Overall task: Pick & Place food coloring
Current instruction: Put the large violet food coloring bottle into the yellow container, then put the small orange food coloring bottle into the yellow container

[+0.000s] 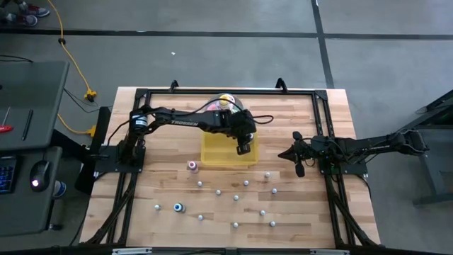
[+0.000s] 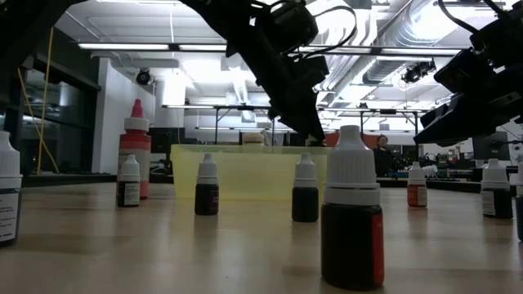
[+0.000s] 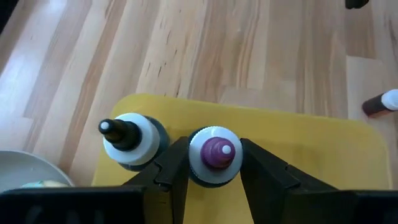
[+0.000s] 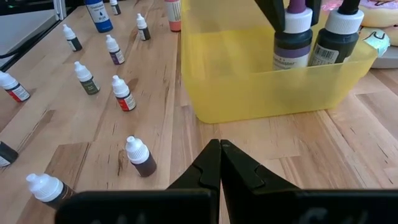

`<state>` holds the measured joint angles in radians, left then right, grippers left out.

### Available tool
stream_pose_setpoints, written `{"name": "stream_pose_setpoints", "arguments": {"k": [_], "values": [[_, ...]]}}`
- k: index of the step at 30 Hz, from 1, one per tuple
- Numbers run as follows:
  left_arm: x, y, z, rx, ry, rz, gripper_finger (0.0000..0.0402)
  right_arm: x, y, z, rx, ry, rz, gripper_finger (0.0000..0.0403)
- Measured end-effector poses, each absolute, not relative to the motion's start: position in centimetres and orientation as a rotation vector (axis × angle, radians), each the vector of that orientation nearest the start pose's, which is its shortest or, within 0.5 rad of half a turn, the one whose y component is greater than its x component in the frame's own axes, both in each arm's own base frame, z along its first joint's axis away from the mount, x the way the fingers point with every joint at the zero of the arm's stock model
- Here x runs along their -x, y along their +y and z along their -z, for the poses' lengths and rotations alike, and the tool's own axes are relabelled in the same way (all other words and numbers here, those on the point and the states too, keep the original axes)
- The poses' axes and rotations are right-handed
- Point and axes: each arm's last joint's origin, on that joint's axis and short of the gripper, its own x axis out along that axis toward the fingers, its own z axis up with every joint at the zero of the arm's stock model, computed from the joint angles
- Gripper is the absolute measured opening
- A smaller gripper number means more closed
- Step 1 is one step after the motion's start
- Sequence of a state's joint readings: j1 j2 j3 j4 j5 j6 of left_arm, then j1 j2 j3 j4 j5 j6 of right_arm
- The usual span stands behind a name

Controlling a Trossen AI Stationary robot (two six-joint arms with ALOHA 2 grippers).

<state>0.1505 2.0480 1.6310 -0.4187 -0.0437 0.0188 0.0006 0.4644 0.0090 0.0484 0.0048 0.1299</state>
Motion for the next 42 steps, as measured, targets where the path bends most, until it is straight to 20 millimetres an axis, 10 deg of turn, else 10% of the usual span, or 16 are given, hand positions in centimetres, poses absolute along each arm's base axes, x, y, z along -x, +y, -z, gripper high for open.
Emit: {"name": "stream_pose_setpoints", "arguments": {"k": [32,42], "values": [[-44.9,6.6,-22.5,0.023,0.823,-0.165,0.0150,-11.9,0.0,-13.0,-0.127,0.406,0.030,0.0000],[-44.0,6.2,-25.6,-0.037,0.757,-0.158,0.0150,-11.9,0.0,-13.0,-0.127,0.406,0.030,0.0000]]}}
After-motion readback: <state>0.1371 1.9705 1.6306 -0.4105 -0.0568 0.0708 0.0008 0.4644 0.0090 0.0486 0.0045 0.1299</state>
